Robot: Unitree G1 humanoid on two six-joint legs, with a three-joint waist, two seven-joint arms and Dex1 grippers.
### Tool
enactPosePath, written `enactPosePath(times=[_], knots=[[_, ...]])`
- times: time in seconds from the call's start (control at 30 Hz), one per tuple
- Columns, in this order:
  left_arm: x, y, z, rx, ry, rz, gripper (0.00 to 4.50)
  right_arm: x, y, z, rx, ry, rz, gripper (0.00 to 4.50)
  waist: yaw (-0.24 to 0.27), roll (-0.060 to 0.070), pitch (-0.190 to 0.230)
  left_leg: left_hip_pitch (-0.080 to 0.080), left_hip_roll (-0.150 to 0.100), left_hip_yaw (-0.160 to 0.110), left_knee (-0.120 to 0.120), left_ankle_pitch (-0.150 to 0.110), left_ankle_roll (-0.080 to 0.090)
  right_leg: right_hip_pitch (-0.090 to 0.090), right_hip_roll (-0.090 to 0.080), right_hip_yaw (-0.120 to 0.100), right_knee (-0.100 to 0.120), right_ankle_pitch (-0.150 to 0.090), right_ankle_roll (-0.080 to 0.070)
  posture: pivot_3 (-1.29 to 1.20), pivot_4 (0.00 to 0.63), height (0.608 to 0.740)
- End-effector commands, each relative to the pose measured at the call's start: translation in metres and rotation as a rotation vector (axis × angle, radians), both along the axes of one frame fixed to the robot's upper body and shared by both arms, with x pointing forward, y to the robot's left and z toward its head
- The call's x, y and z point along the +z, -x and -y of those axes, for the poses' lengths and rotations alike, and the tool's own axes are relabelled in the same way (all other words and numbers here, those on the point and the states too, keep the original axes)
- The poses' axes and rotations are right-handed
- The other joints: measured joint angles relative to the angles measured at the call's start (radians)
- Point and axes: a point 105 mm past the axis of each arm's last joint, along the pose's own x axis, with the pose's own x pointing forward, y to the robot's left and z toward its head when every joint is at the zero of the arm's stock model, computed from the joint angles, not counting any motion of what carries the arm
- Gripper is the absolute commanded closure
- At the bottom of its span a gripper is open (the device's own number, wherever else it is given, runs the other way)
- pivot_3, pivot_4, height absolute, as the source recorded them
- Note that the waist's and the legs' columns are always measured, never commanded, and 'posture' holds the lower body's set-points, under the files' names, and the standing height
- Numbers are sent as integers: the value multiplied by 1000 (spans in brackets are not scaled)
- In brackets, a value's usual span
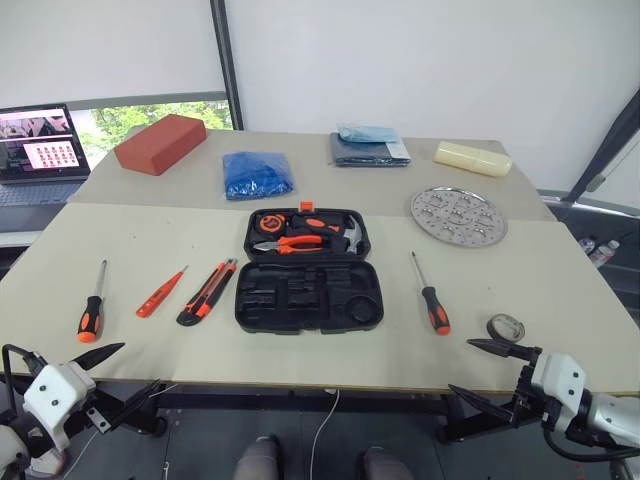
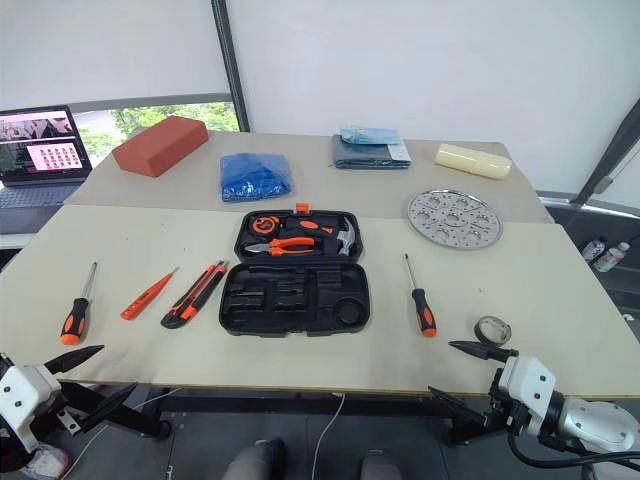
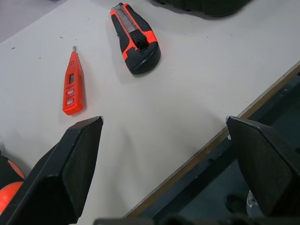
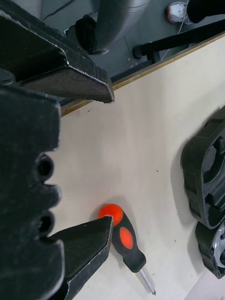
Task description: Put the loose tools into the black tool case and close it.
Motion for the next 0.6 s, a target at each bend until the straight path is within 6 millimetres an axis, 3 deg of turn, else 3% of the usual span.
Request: enactPosePath(times=[0.03, 0.13, 0.3, 0.47, 0.6], knots=[[20, 3, -9, 127, 153, 54, 0, 19, -9, -21, 65, -116, 33, 52, -3, -2, 0, 0, 0, 0, 0, 0, 0, 0, 0, 0, 0, 0, 0, 0, 150, 740], [32, 19, -38, 427, 462, 150, 0, 54, -22, -57, 170, -345, 83, 52, -27, -3, 0, 0, 6, 3, 0, 0, 0, 1, 1, 0, 0, 0, 0, 0, 150, 740], [15, 56, -76, 769, 628, 160, 0, 81, -30, -78, 227, -424, 173, 52, -24, -3, 0, 3, 11, 5, 1, 0, 0, -1, 4, -4, 2, 2, -2, 0, 150, 740], [-2, 74, -94, 972, 729, 86, 0, 89, -28, -89, 277, -434, 202, 52, 2, -6, -1, 2, 10, 5, 1, -1, -1, -1, 4, -3, 1, 2, -2, 0, 150, 740], [16, 55, -94, 909, 758, 48, 0, 92, -25, -97, 320, -418, 212, 52, 8, -9, -3, 2, 11, 6, 2, -1, -1, -1, 3, -3, 1, 2, -2, 0, 150, 740]])
